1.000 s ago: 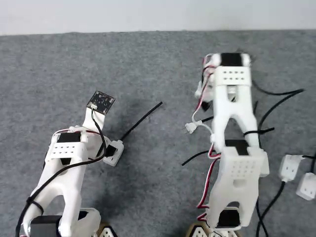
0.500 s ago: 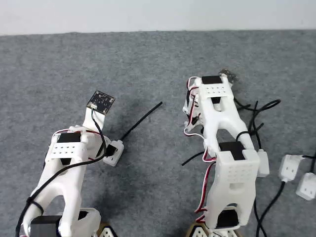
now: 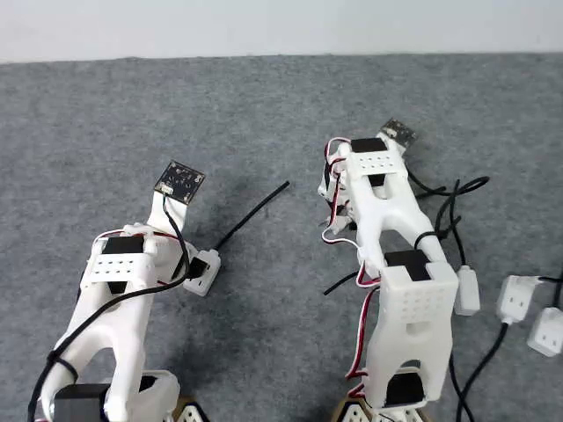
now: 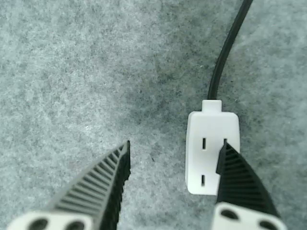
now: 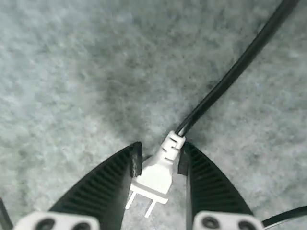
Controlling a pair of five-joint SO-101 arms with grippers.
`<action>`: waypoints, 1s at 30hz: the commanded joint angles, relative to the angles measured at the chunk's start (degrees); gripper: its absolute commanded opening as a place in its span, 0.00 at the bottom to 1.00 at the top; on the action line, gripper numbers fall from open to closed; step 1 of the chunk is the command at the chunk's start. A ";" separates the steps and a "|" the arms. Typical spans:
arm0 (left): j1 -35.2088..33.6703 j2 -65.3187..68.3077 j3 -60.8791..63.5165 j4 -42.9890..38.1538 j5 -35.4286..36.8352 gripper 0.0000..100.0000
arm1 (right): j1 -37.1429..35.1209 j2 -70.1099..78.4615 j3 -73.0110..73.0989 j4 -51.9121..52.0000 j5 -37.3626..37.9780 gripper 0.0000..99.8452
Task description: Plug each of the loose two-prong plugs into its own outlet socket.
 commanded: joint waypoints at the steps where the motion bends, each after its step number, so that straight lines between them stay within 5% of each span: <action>1: -0.18 0.35 0.31 -0.97 -0.53 0.27 | -0.13 -0.04 -0.35 -0.92 -0.70 0.14; 5: -0.18 0.26 0.84 -1.14 -0.53 0.27 | 0.22 0.84 -0.35 1.01 -0.53 0.14; 10: -0.18 0.26 0.84 -1.05 -0.53 0.27 | -0.04 1.71 -0.44 0.75 10.02 0.01; 13: -0.18 0.26 0.84 -0.88 -0.35 0.27 | -0.75 0.48 -0.44 1.19 13.01 0.01; 19: 2.55 0.26 0.75 1.49 -0.09 0.27 | -7.87 -6.73 -0.18 0.84 37.36 0.01; 24: 2.99 0.26 0.48 1.14 5.89 0.27 | -8.92 -9.63 1.32 0.84 46.07 0.01; 30: 2.99 -0.18 0.66 -0.79 3.96 0.28 | -8.84 -8.31 4.04 -0.57 47.74 0.01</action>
